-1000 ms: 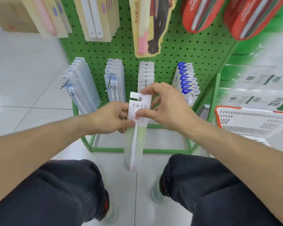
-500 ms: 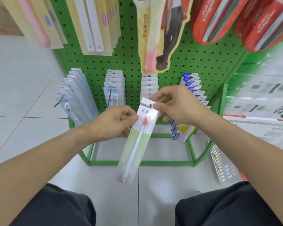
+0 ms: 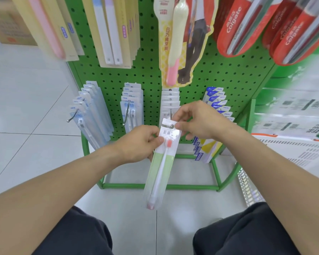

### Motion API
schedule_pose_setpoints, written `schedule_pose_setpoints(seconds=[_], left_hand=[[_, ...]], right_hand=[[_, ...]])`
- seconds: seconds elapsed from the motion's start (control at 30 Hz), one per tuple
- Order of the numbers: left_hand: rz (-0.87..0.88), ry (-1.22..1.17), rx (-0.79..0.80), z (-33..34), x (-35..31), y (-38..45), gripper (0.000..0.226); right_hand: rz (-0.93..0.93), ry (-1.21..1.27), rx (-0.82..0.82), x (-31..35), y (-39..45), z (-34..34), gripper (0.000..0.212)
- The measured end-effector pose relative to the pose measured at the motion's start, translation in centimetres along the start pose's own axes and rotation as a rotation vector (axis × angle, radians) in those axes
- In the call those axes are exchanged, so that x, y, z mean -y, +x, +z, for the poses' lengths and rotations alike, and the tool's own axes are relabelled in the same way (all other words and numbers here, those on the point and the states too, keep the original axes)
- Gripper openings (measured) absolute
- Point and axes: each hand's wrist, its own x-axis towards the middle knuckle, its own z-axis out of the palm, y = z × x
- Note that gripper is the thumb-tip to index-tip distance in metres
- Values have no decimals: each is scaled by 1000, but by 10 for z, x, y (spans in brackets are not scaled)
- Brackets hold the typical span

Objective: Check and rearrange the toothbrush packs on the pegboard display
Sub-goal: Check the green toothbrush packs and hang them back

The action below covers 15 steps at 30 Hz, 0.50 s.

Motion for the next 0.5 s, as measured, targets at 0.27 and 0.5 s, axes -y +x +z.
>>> schedule_pose_setpoints(seconds=[0.27, 0.5], left_hand=[[-61, 253, -103, 4, 7, 16, 24], [-65, 293, -158, 6, 10, 21, 28]], right_hand=[[-191, -165, -336, -12, 24, -1, 22], [-159, -341, -274, -15, 37, 2, 14]])
